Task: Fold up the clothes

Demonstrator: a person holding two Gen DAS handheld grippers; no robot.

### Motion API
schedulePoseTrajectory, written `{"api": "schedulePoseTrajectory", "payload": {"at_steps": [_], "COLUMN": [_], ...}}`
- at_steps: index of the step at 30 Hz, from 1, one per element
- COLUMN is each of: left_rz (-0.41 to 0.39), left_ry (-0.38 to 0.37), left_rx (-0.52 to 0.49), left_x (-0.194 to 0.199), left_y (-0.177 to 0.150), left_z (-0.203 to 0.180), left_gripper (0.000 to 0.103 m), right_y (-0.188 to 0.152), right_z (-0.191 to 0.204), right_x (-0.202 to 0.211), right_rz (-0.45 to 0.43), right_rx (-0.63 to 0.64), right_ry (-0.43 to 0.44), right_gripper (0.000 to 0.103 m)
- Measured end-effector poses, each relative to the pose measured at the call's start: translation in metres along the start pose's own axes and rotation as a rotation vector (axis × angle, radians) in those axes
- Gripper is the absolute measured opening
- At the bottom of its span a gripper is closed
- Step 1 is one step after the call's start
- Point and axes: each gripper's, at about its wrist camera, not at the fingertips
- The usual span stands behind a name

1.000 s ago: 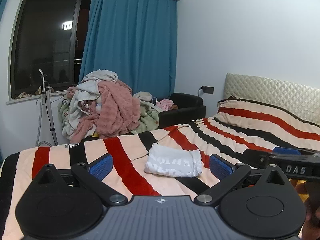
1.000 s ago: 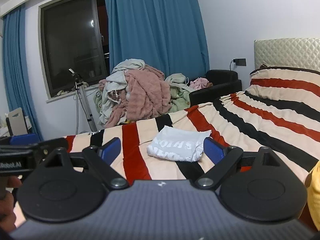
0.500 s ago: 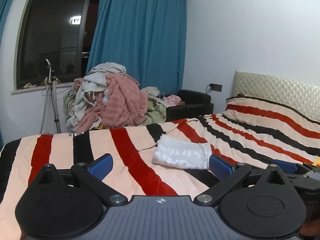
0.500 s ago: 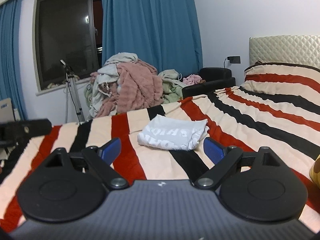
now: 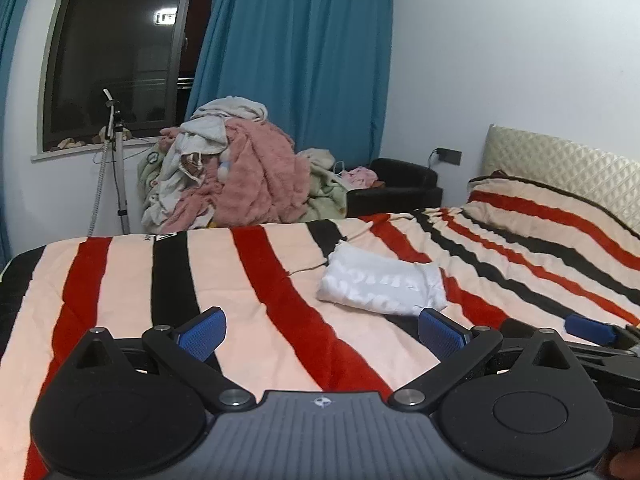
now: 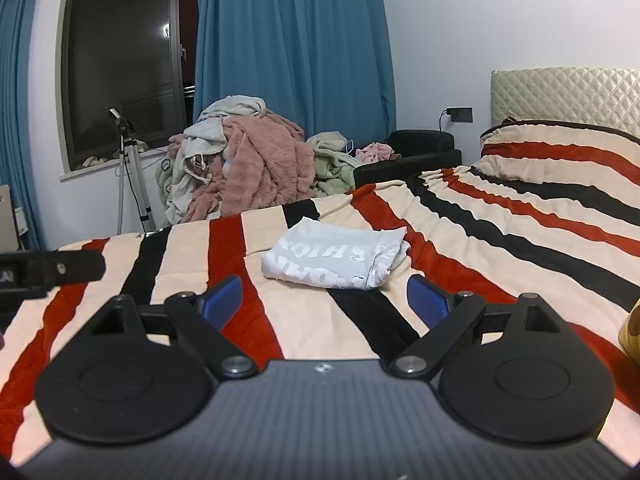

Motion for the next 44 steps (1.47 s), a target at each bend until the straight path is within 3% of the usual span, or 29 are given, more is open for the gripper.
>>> {"api": "schedulePoseTrajectory", "payload": {"at_steps": [21,30,44], "left_rz": [-0.019,-0.004,0.002], "left_ry": [-0.008,0.003,0.017], "left_rx": [0.011,-0.043,-0.023], "left_x": [0.003,0.0,-0.002], "left_y": [-0.001,-0.006,-0.008], "left_z": [-0.012,-0.026,-0.019], "left_gripper": [0.103,0.103,0.103], "right_y": [-0.002,-0.002,-0.003], "right_z": [0.0,0.0,0.0], "right_x": [0.001,0.001,0.0], "right_rz": [0.013,0.018,0.019], "right_rx": [-0.008,-0.006,-0.01], "right_ry": [0.02,0.015,0.005], "right_gripper": [0.091,0.091,0.091]}}
Point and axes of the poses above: each gripper's, at about its wrist camera, not at the fingertips, and x roughly against the way its jaws point, z to its left, y to its top, and after that the axes turned 10 degrees about -x, right-handed
